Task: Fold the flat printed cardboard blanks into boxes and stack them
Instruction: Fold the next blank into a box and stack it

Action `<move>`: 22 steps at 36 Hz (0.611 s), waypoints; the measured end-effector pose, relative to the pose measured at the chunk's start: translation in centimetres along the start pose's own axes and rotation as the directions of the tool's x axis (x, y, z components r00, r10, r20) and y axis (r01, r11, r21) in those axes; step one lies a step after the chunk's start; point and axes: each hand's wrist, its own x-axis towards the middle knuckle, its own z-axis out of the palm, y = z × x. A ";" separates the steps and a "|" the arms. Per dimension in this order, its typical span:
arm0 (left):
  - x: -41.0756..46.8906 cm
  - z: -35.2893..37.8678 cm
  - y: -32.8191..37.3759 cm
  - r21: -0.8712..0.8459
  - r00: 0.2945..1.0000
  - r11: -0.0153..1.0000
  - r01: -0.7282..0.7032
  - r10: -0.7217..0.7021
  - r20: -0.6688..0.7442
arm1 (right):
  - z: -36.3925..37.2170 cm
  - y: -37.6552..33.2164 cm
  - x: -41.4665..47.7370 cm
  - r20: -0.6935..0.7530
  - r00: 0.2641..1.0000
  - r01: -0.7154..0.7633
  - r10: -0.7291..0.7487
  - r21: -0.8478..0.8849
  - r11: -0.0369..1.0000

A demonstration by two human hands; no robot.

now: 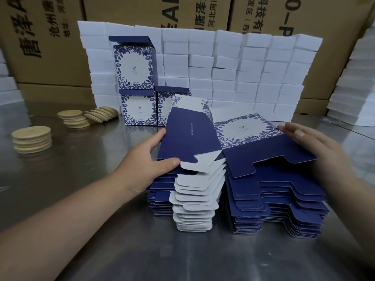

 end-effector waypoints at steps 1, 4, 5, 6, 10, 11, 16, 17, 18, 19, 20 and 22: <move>0.1 0.0 0.0 0.019 1.000 1.000 0.012 -0.012 0.012 | 0.0 0.0 0.1 -0.004 1.000 0.000 0.000 -0.014 1.000; 0.3 0.0 -0.1 0.129 1.000 0.992 0.013 -0.016 0.023 | -0.1 0.0 0.2 -0.005 1.000 0.014 -0.014 -0.044 0.999; 0.3 0.0 0.0 0.163 1.000 0.987 0.007 -0.009 0.011 | -0.1 -0.1 0.2 -0.006 1.000 0.021 -0.022 -0.055 0.998; 0.3 -0.1 0.1 0.189 1.000 0.982 0.001 0.000 -0.003 | -0.2 0.0 0.2 -0.007 1.000 0.026 -0.027 -0.058 0.998; 0.2 -0.3 0.8 0.273 0.993 0.962 -0.024 0.054 -0.101 | -0.2 -0.1 0.1 -0.007 1.000 0.014 -0.015 -0.046 0.999; 0.3 -0.4 0.9 0.257 0.991 0.966 -0.015 0.047 -0.122 | -0.1 -0.1 0.0 -0.004 1.000 0.012 -0.012 -0.038 0.999; 0.6 -0.7 0.7 0.210 0.993 0.977 0.025 0.000 -0.119 | 0.0 -0.2 -0.1 0.007 1.000 0.029 -0.029 -0.027 0.999; 0.6 -0.8 0.7 0.174 0.993 0.984 0.032 -0.011 -0.118 | 0.1 -0.1 -0.1 0.013 0.999 0.036 -0.036 -0.028 0.999; 0.6 -0.9 0.6 0.149 0.991 0.988 0.038 -0.018 -0.130 | 0.1 0.0 -0.1 0.022 0.999 0.045 -0.045 -0.032 0.998; 0.6 -1.0 0.6 0.145 0.988 0.988 0.045 -0.022 -0.153 | 0.1 0.1 -0.1 0.035 0.998 0.056 -0.055 -0.041 0.998; 0.6 -1.1 0.6 0.164 0.983 0.985 0.054 -0.024 -0.182 | 0.1 0.3 0.0 0.049 0.997 0.066 -0.063 -0.054 0.996; 0.5 -1.2 0.8 0.221 0.971 0.973 0.072 -0.017 -0.240 | 0.0 0.6 0.1 0.079 0.994 0.074 -0.069 -0.056 0.996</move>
